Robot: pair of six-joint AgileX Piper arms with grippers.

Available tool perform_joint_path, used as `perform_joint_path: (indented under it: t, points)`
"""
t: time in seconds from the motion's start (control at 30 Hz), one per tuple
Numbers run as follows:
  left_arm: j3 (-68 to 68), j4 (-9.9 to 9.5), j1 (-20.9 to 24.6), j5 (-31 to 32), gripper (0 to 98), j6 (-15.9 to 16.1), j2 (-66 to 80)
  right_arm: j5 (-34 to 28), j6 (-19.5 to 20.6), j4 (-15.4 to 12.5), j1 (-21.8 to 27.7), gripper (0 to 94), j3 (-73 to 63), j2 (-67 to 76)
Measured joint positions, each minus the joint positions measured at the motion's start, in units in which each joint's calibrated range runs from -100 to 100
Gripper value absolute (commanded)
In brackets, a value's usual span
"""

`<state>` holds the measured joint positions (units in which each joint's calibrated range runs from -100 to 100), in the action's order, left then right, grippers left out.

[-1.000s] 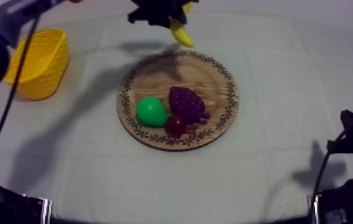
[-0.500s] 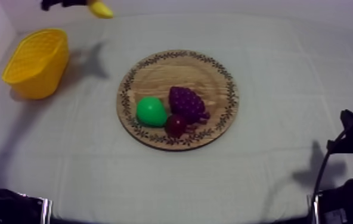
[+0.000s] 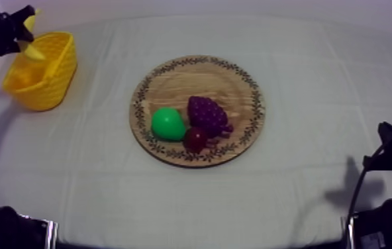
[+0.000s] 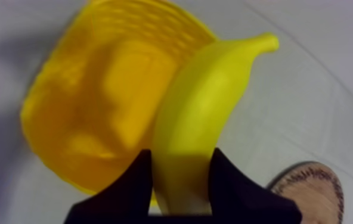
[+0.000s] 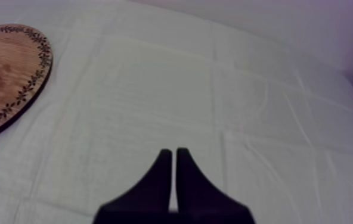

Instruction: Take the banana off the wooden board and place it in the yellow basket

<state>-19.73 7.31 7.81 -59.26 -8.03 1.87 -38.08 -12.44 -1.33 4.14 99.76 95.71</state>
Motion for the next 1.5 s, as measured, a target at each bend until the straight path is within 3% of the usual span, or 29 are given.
perform_joint_path:
  t: [0.2,0.5,0.77,0.87,1.23,1.5]
  points:
    - [0.26,-0.18,3.92,1.30,36.6,2.18,-3.55,0.00,0.00,0.00,0.00,0.6,0.00,0.00]
    - [0.69,0.14,3.73,5.21,39.8,5.08,-11.24,0.00,0.00,0.00,0.00,0.6,0.00,0.00]
    - [0.51,-0.16,1.90,7.95,55.7,5.30,-13.56,0.00,0.00,0.00,0.00,0.6,0.00,0.00]
    - [0.45,-0.16,1.53,8.62,50.7,5.50,-13.61,0.00,0.00,0.00,0.00,0.6,0.00,0.00]
    - [-1.91,0.08,-0.07,10.38,15.7,7.25,-9.39,0.00,-0.03,0.00,0.00,0.6,0.00,0.00]
    - [-9.49,1.24,-3.75,15.11,10.8,11.68,0.52,0.19,-0.03,0.00,0.00,0.6,0.00,0.00]
